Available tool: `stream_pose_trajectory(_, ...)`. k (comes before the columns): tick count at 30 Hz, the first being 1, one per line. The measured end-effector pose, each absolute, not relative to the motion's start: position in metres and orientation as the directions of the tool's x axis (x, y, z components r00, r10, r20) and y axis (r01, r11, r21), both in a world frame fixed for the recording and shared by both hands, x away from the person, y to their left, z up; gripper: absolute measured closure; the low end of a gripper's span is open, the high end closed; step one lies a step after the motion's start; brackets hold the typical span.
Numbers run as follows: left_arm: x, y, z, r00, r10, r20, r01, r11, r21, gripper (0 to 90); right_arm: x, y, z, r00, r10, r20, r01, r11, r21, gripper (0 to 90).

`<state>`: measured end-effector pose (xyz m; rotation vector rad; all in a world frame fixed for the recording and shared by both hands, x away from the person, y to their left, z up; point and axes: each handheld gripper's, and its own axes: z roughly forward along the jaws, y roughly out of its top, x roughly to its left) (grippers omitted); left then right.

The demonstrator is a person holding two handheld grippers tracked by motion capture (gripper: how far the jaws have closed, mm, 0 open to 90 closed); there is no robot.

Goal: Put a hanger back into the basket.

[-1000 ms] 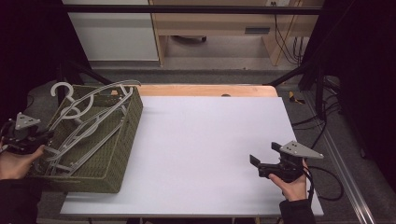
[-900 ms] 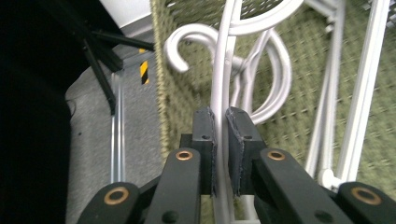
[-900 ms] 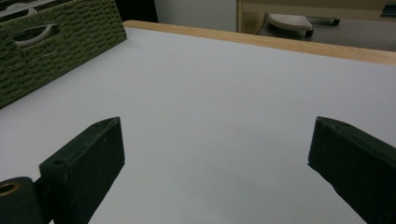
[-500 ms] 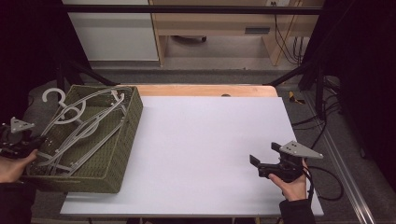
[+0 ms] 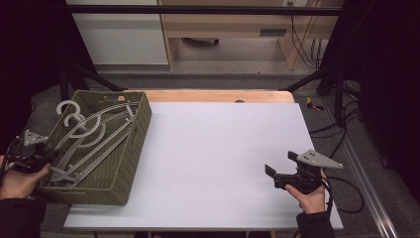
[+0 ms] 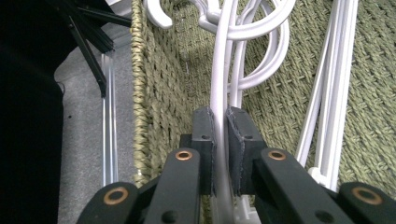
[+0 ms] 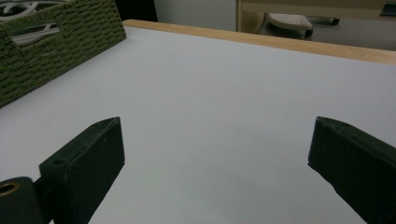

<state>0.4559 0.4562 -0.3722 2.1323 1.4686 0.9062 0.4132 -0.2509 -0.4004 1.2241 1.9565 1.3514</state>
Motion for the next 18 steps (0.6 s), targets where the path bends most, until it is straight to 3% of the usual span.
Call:
stream_pose_trajectory(13,0.464,0.447,-0.376,0.223,0.947,0.232,0.741,-0.319,0.591,81.8,0.413,-0.250,-0.400,-0.499,0.860,0.107,0.404,0.122,0.906,4.1)
stream_pose_trajectory(18,0.468,0.444,-0.380,0.283,0.936,0.210,0.782,-0.352,0.515,78.3,0.413,-0.250,-0.400,-0.499,0.860,0.109,0.406,0.121,0.906,4.1)
